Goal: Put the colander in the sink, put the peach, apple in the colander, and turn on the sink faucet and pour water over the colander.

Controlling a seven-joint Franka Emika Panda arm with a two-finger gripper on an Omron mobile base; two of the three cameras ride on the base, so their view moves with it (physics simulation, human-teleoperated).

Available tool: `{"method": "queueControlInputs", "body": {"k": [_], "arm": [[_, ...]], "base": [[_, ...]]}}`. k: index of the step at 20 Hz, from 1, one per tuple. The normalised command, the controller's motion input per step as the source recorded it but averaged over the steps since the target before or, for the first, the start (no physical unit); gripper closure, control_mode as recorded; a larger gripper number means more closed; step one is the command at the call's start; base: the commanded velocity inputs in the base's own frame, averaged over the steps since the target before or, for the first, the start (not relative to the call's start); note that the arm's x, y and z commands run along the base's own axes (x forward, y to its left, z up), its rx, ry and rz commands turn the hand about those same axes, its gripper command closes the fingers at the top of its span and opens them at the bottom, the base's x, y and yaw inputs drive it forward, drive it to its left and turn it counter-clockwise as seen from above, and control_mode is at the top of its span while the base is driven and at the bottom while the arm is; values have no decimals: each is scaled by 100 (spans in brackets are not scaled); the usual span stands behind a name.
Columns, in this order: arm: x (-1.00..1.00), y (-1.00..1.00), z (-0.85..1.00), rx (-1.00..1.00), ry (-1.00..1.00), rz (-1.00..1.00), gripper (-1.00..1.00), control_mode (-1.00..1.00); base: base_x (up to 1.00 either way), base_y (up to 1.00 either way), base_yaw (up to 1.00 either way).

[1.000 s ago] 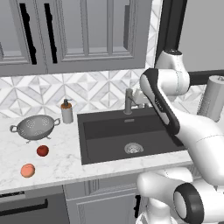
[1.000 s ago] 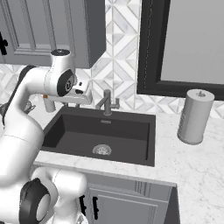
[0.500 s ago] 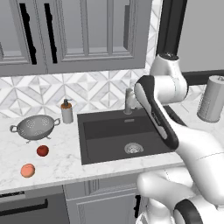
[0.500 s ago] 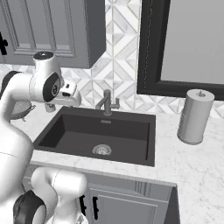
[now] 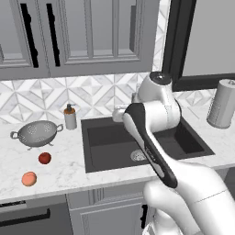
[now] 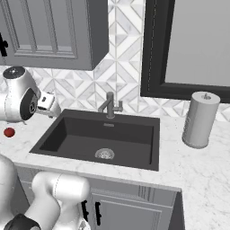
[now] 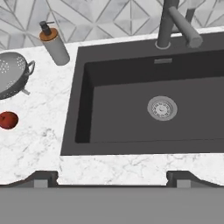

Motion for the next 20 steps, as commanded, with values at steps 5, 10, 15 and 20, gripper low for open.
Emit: {"method": "queueControlInputs", "body": {"k": [5,10,15,20], "arm": [[3,98,-36,13,-4,-5,-100,-100],[19,89,-41,17,0,-1,-100,-100],[50,87,-15,11,-3,0,-100,-100],[68,61,0,1,6,0,-100,-100]], "base": [[0,0,0],[0,0,0],[0,0,0],[0,0,0]]}}
